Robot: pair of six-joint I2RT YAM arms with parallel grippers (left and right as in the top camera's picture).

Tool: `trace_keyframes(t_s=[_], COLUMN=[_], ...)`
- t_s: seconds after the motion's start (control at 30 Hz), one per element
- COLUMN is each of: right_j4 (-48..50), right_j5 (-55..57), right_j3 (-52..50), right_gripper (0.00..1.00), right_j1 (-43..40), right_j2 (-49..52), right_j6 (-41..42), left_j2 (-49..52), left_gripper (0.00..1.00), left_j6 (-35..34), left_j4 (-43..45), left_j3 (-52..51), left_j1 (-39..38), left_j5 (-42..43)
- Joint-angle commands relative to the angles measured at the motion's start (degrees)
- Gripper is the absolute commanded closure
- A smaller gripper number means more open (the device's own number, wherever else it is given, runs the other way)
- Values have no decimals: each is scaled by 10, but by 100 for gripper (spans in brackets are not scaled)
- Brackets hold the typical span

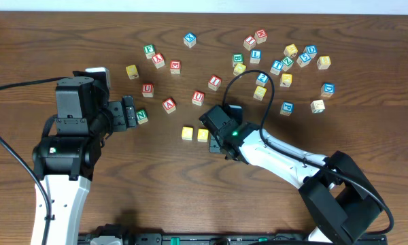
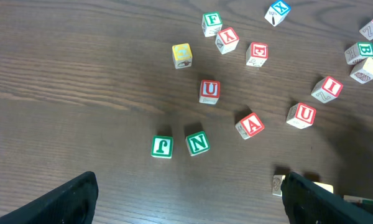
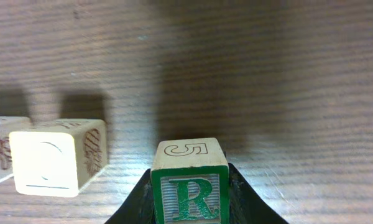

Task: Spell out CORL
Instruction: 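Lower the R block to the right of the O block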

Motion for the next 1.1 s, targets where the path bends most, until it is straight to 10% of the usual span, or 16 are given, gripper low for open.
trace_keyframes(t_s=[0.0, 1.07], right_j4=[11, 77], right_j5=[9, 12], right_j3=[2, 2], right_gripper=[99, 99], right_j1=[5, 5], right_j2=[5, 23], right_j6=[-27, -88], left_j2=[-1, -1], left_gripper=[8, 8], left_j6=[8, 8], left_j4=[-1, -1], left_j3=[10, 10], left_j1=[3, 3], left_j5=[1, 1])
